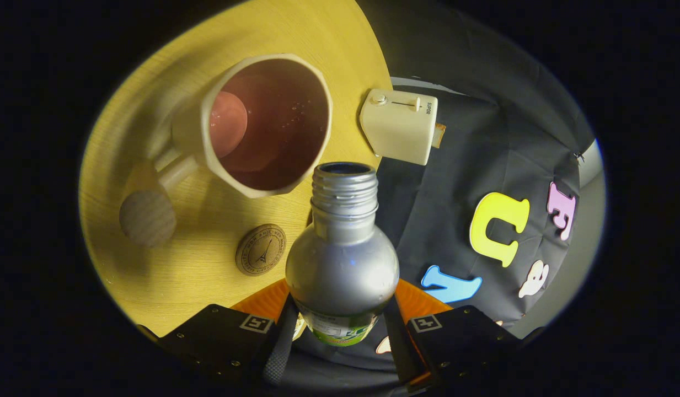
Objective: Take the bottle from table, then pour the juice into the cup, finally place the bottle on the coaster
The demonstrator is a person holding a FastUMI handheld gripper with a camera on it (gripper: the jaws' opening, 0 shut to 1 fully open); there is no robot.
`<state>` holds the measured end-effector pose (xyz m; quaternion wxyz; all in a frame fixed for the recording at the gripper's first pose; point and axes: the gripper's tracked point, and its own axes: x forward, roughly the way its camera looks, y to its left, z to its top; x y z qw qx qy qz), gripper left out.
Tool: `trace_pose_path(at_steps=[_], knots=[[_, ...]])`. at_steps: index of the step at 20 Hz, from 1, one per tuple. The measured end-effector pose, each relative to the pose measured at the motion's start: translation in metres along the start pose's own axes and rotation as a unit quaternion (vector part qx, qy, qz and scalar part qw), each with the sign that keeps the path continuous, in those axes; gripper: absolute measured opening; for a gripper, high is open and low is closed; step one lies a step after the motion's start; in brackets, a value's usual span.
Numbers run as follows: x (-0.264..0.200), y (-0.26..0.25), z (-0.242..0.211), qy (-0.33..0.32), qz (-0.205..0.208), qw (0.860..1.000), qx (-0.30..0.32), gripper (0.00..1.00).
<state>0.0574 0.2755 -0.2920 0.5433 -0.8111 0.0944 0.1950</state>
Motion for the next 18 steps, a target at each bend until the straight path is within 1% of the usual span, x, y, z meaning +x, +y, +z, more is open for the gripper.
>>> trace_pose_path(at_steps=[18], knots=[[-0.001,-0.013,-0.005,0.001,-0.011,0.999,-0.042,0.75]])
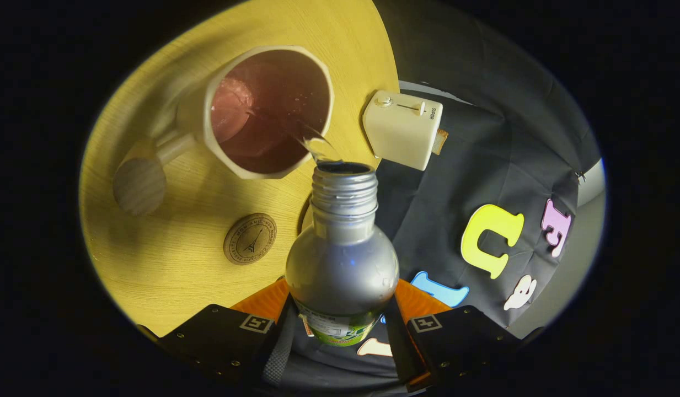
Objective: Take the bottle from table, then pour the juice into the cup, finally place the bottle on the coaster
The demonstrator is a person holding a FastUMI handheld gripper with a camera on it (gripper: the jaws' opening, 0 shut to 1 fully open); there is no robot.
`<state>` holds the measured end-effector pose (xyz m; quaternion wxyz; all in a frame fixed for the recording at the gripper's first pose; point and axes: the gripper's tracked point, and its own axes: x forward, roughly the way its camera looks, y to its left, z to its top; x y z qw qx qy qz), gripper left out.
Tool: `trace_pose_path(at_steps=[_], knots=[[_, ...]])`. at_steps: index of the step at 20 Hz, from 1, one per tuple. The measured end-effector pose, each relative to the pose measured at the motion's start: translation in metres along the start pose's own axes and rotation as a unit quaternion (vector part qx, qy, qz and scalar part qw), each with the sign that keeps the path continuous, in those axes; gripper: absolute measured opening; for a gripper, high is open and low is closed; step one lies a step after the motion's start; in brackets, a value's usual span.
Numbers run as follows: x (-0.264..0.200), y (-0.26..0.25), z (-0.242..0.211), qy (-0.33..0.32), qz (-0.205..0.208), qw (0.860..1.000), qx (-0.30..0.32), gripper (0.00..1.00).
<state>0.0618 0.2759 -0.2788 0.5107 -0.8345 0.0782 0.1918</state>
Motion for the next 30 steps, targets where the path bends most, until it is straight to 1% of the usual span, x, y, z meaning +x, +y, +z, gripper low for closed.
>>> trace_pose_path(at_steps=[18,30], knots=[[-0.002,-0.012,0.005,-0.004,-0.008,0.999,-0.033,0.75],[-0.004,-0.010,0.011,-0.008,-0.003,0.999,-0.051,0.75]])
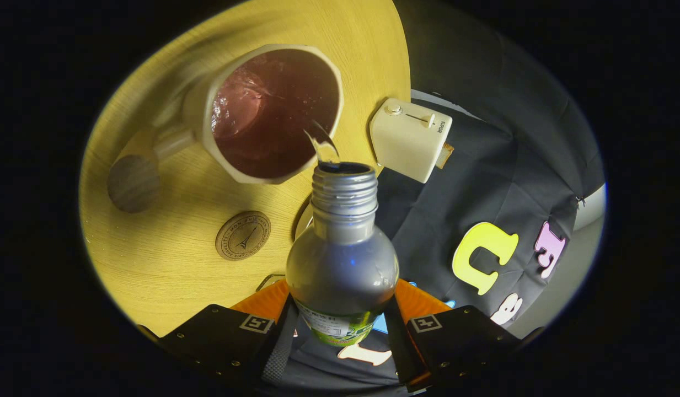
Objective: Take the bottle from table, then pour the juice into the cup, finally place the bottle on the coaster
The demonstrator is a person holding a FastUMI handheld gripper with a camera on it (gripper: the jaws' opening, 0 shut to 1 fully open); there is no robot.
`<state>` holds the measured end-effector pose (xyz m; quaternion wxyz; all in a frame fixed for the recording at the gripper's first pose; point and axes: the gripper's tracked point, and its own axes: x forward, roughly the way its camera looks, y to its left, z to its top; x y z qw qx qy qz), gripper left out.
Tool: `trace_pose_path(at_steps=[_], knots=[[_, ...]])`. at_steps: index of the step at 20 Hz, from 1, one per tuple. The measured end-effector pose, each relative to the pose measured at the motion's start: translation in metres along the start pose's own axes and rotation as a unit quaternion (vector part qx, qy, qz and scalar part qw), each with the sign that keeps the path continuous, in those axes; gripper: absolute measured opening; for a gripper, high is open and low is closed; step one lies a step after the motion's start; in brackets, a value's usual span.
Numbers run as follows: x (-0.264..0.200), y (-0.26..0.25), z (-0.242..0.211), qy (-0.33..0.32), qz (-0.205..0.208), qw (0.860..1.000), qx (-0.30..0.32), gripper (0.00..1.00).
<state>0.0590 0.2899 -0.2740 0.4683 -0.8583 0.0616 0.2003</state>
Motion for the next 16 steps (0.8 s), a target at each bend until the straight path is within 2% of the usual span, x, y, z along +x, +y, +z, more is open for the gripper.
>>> trace_pose_path(at_steps=[16], knots=[[-0.0038,-0.0001,-0.0024,0.008,0.010,0.999,-0.050,0.75]])
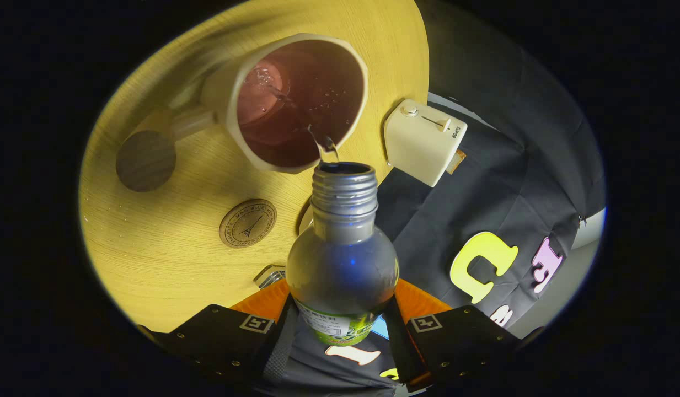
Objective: Take the bottle from table, then pour the juice into the cup, finally place the bottle on the coaster
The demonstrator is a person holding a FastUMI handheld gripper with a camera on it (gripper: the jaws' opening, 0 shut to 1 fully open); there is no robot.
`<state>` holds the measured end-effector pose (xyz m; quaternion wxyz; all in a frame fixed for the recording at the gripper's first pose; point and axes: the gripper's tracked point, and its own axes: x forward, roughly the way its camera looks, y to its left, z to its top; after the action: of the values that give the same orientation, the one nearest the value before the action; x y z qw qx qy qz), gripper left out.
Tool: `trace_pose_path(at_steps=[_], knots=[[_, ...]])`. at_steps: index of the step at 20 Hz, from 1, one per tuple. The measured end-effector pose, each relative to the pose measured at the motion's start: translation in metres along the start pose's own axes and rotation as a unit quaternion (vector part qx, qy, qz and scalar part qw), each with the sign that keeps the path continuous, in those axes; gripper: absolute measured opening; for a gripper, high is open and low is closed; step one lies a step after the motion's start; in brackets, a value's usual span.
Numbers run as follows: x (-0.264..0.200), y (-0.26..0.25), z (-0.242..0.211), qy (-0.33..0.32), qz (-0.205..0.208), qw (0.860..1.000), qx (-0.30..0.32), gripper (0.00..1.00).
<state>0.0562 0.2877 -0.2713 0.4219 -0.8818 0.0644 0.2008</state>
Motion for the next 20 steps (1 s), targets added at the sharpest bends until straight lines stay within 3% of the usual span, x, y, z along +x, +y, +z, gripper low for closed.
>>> trace_pose_path(at_steps=[20], knots=[[-0.001,-0.012,0.004,0.007,-0.006,0.998,-0.066,0.75]])
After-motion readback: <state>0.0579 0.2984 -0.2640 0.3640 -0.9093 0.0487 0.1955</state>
